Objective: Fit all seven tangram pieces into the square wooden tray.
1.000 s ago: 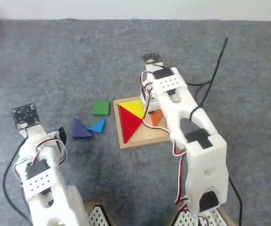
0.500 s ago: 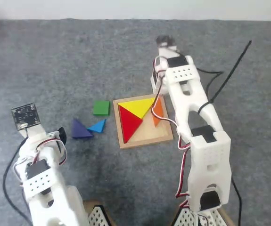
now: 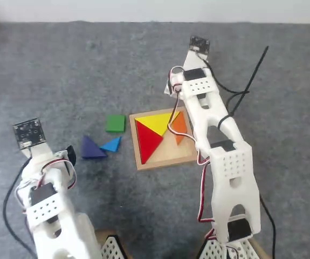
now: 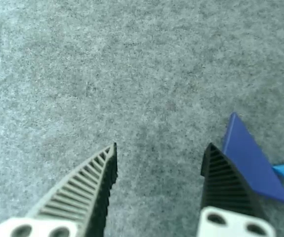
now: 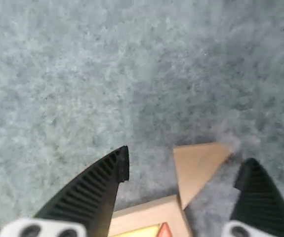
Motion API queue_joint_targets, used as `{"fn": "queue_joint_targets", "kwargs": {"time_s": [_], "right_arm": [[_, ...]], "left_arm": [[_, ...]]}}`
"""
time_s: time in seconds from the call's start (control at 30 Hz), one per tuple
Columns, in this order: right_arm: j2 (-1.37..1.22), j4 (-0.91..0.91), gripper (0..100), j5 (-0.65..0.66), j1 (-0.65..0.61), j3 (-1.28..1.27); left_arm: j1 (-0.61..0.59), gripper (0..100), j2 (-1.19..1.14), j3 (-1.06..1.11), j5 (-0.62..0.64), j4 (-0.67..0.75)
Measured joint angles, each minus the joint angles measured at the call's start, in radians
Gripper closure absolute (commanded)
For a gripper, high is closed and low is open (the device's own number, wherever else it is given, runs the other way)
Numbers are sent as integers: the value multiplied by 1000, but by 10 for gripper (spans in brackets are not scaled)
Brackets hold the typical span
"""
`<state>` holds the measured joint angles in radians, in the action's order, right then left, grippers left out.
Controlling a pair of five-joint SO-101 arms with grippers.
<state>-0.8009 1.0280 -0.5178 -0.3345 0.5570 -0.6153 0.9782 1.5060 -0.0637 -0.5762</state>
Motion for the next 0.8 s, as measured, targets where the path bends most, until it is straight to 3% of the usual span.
{"fn": "queue_joint_targets", "kwargs": {"time_s": [0.37,0.7,0.8], "right_arm": [[-9,-21,900,0,49,0],[-43,12,907,3,54,3],[-43,37,907,77,54,9]], "left_arm": [[0,731,0,0,0,0],[0,731,0,0,0,0],[0,731,0,0,0,0]]}}
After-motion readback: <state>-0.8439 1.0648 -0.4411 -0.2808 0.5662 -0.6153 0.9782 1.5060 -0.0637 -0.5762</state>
